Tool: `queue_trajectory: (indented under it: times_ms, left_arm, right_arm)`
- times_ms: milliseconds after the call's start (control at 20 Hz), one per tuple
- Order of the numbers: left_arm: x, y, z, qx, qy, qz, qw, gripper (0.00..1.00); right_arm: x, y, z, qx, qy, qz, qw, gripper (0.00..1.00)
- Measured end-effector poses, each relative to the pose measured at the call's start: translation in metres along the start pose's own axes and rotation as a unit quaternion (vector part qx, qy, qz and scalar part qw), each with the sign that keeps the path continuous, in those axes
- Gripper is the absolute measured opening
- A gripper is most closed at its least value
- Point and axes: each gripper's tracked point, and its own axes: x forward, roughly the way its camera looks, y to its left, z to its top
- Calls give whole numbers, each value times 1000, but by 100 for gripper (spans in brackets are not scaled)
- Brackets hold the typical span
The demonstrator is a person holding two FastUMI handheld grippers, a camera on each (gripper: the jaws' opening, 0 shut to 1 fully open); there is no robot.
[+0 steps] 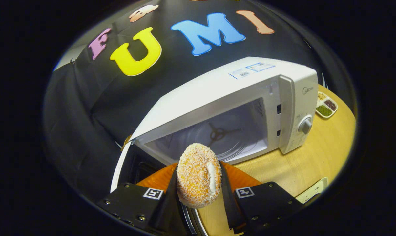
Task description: Open the microwave oven with the left hand, put the food in, and close the microwave oven.
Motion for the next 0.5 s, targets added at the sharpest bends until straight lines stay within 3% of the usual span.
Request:
queue_trajectory:
  times_ms: [200,500]
  left_arm:
    - [10,-23,-9,-19,20,-5,1000,65]
    - [16,-39,-27,34,62,13,997,65]
  right_arm:
    - [49,-11,-7,14,-20,-8,1000,65]
    - [101,-33,3,85,-65,-26,994,65]
